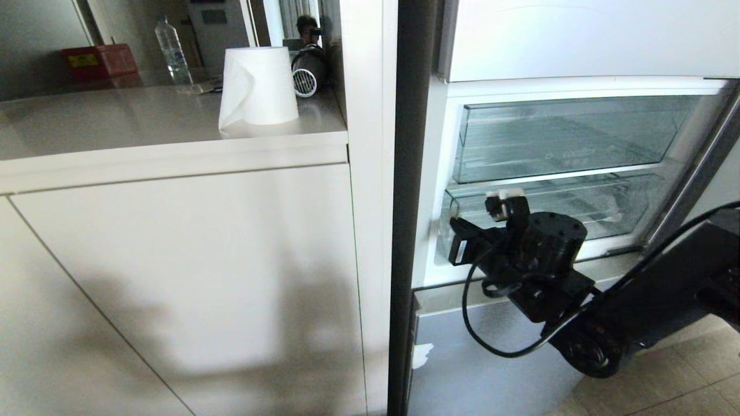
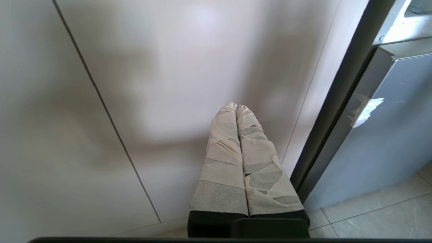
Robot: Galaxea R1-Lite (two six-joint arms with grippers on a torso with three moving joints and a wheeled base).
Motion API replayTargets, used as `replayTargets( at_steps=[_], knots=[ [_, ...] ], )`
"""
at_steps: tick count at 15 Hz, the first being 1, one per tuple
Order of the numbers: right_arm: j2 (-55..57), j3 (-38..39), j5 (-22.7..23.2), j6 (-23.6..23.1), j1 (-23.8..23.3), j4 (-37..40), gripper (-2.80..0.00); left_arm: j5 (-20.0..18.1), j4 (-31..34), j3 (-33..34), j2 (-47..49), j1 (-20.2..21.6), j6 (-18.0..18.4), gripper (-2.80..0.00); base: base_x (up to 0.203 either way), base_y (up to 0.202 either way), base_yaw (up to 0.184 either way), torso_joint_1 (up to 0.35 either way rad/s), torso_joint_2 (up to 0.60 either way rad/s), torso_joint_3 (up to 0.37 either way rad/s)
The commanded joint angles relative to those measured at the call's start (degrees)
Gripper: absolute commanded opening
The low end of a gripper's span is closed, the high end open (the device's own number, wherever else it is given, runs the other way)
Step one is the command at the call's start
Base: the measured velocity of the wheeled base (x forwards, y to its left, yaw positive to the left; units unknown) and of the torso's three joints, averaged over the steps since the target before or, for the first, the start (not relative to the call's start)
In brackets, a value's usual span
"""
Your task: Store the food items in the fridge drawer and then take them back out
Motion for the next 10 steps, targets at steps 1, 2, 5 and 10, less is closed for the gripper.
replayTargets(
  at_steps=[1,2,5,10],
  knots=[
    [-4.75,4.19,-0.11,0.2,0.49,-0.32,-2.8,0.04,0.0,0.0,0.01,0.03,-0.02,-2.8,0.0,0.0,0.0,0.0,0.0,0.0],
    [-6.06,6.33,-0.15,0.32,0.89,-0.32,-2.8,0.04,0.0,0.0,0.01,0.03,-0.02,-2.8,0.0,0.0,0.0,0.0,0.0,0.0],
    [-10.22,13.12,-0.18,0.52,3.13,-0.42,-2.8,0.04,0.0,0.0,0.01,0.03,-0.02,-2.8,0.0,0.0,0.0,0.0,0.0,0.0],
    [-18.79,23.75,-0.7,0.4,8.11,-1.35,0.0,0.04,0.0,0.0,0.01,0.03,-0.02,-2.8,0.0,0.0,0.0,0.0,0.0,0.0]
  ],
)
